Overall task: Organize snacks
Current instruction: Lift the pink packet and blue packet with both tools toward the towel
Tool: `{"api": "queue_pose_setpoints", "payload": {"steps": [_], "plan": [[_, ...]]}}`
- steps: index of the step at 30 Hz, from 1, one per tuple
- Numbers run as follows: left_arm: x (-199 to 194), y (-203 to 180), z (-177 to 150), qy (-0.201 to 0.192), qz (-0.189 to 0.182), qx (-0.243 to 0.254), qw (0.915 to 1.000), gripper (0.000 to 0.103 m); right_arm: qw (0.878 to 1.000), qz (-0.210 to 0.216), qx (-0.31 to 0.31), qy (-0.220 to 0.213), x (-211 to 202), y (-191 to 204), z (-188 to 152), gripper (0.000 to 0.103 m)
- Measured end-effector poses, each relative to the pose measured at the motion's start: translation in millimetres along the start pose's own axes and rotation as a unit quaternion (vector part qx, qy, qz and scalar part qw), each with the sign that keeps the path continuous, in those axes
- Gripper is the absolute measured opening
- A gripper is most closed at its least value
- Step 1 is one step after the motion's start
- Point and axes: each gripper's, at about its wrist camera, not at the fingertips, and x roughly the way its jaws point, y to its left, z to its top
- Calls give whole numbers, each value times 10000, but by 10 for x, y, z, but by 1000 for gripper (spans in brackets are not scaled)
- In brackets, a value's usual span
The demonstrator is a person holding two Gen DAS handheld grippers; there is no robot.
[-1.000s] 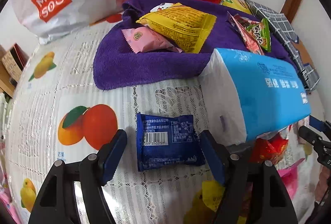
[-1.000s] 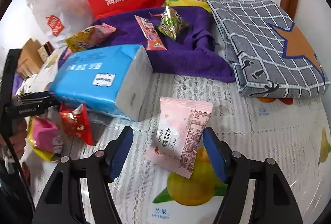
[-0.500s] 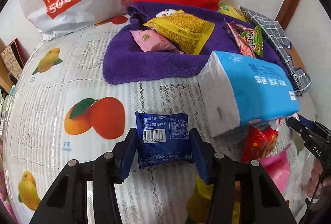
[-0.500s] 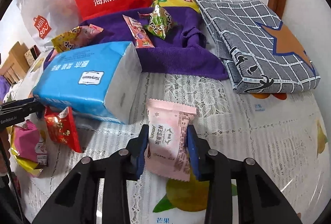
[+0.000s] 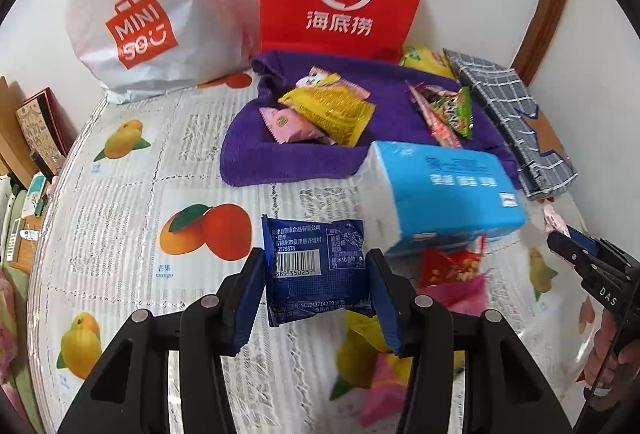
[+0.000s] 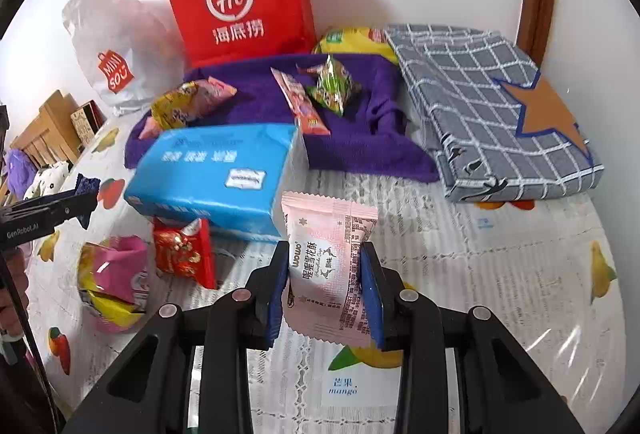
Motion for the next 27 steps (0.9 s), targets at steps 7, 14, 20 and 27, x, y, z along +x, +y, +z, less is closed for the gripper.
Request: {"api": "queue_pose_setpoints", "payload": {"steps": [7, 14, 20, 27], "plan": [[-215, -146, 52, -158, -278, -30, 9995, 48, 9995, 46, -101, -298, -273, 117, 148, 34], [-444, -299, 236, -420, -346, 46, 9985, 48, 9983, -7, -160, -569, -409, 223, 406, 34], [-556, -390, 443, -591, -311, 129, 9977, 48, 9972, 23, -104, -737, -449, 241, 659, 34], [-526, -430, 711, -666, -237, 138, 9974, 48, 9965, -9, -167, -823, -394, 274, 966, 34]]}}
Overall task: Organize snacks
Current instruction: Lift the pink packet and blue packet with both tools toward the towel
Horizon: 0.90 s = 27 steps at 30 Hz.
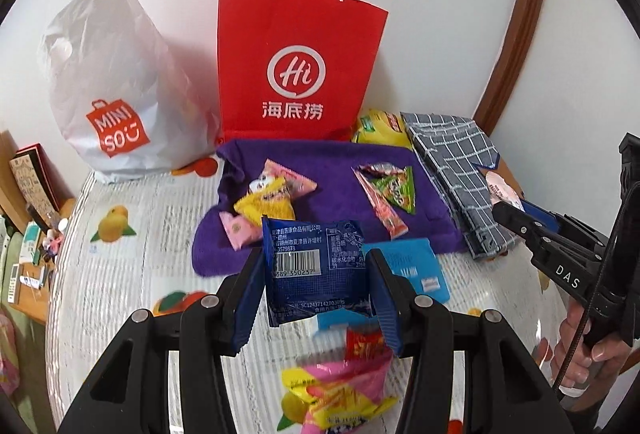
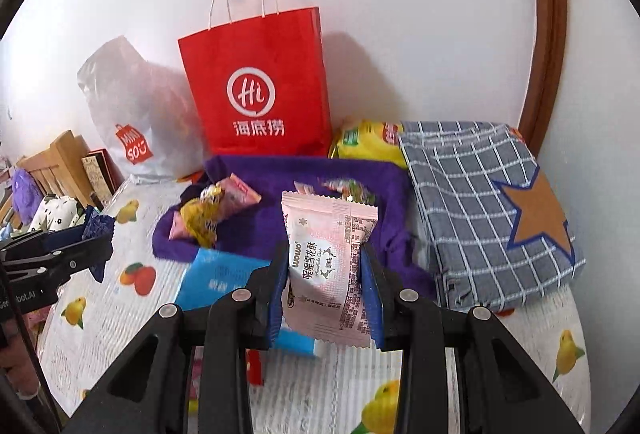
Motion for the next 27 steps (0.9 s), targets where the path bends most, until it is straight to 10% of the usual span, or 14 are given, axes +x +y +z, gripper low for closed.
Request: {"api": "queue_pose_setpoints", "payload": {"steps": [27], "plan": [[707, 188, 772, 35, 50, -73, 10000, 48, 9997, 199, -141, -79, 888, 115, 876, 34]]}}
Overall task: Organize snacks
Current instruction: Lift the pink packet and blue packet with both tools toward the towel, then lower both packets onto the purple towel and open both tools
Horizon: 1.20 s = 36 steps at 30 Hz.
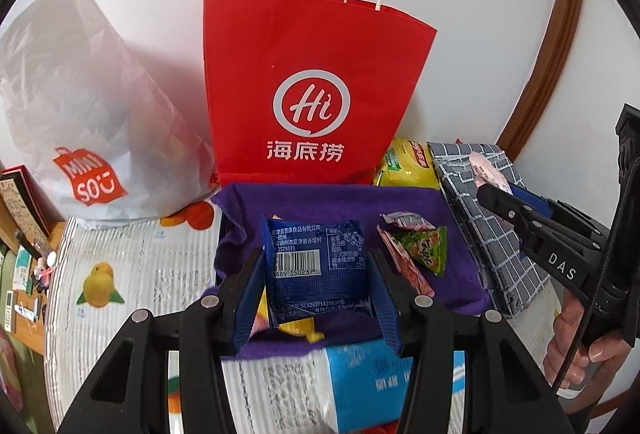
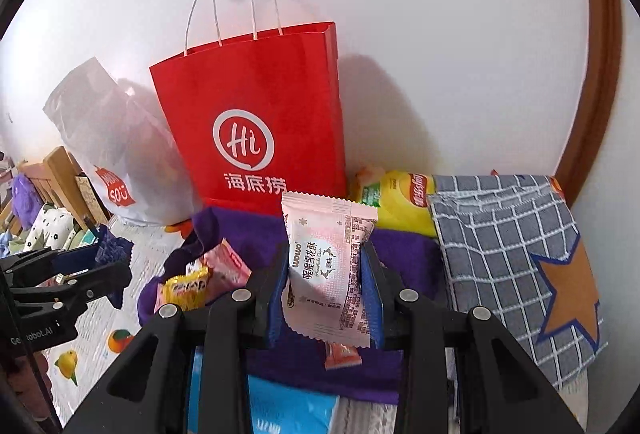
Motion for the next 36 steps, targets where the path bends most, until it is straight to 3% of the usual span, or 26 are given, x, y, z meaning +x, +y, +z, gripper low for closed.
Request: {"api": "queue_pose_setpoints", "payload": {"steps": [9, 14, 23, 36], "plan": [[376, 83, 205, 6, -181, -121, 9998, 48, 9994, -117, -28, 313, 369, -106, -30, 34], [616, 200, 197, 299, -122, -236, 9992, 48, 9989, -83, 72, 454, 524, -200, -60, 34], [718, 323, 196, 416, -32, -350, 9985, 48, 9970, -76, -40, 766, 797, -160, -161, 34], [735, 282, 182, 463, -33, -296, 9985, 48, 9964, -140, -26, 839, 806, -220, -170, 34]]}}
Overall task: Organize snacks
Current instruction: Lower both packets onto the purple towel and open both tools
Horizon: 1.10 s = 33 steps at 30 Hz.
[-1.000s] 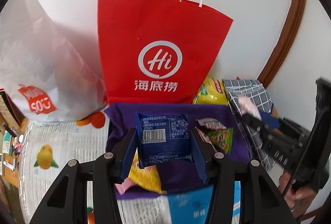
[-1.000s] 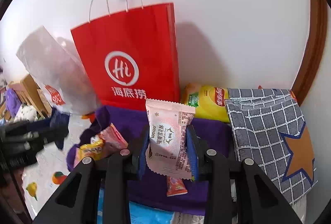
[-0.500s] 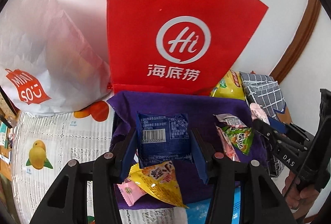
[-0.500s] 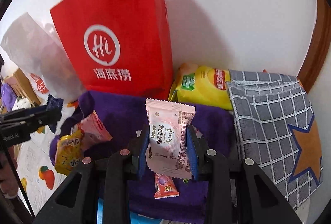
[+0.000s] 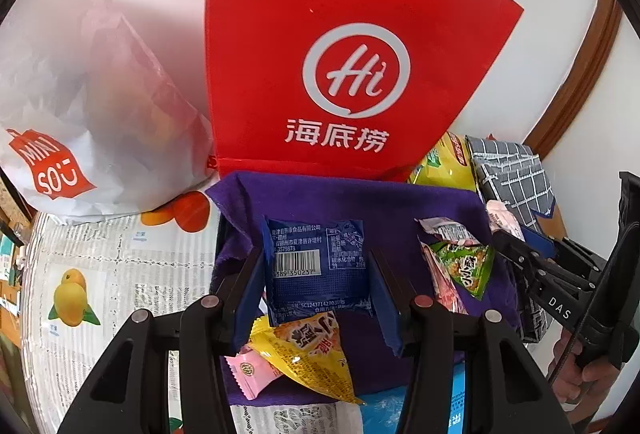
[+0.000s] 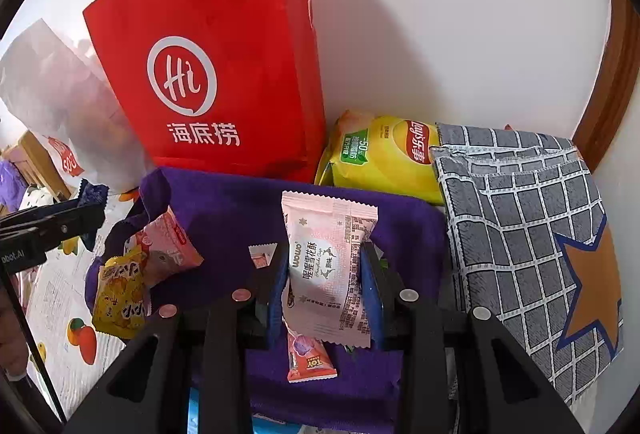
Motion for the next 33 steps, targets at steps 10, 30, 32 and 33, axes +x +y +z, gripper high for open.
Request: {"api": "queue_pose_setpoints", "payload": {"steps": [10, 30, 32, 33], "plan": [[91, -53, -23, 130, 109, 101, 9998, 48, 9994, -7, -135, 327, 179, 32, -54, 34], [225, -90, -69, 430, 103, 186, 9988, 49, 9979, 9, -297, 573, 302, 116, -84, 35], [248, -101, -80, 485, 85, 219, 9985, 49, 9978, 2, -326, 572, 306, 127, -88, 35], [260, -101, -82, 507, 81, 222, 9984, 49, 9978, 3, -329, 570, 305, 130, -86, 35]]}}
